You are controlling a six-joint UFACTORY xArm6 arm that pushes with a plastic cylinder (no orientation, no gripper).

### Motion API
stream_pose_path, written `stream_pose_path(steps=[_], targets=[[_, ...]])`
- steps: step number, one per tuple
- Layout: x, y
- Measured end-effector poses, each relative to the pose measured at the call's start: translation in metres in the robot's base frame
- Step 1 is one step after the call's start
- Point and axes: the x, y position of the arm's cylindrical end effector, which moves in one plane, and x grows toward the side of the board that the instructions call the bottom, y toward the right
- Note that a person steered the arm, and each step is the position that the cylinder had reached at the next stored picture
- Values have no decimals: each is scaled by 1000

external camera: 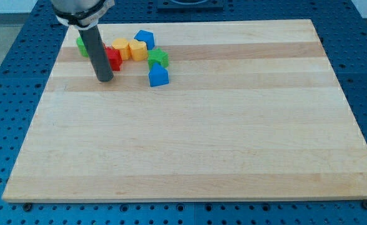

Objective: Slide blue triangle a bit up and towards right

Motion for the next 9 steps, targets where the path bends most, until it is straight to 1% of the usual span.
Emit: stream_pose_path(steps=[3,4,5,6,8,9], targets=[[-63,0],[-62,0],[-18,-10],[13,2],[52,59],[47,83]])
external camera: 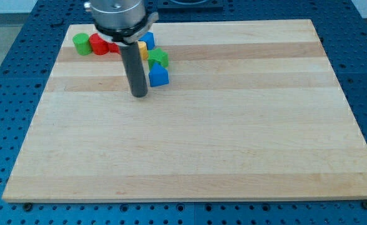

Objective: Slide blue triangle a bit up and towards right

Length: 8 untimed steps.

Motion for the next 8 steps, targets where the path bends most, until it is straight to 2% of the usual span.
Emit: stream_pose_path(steps=[3,5,8], targets=[[-43,39],[-28,-5],[-49,-12]])
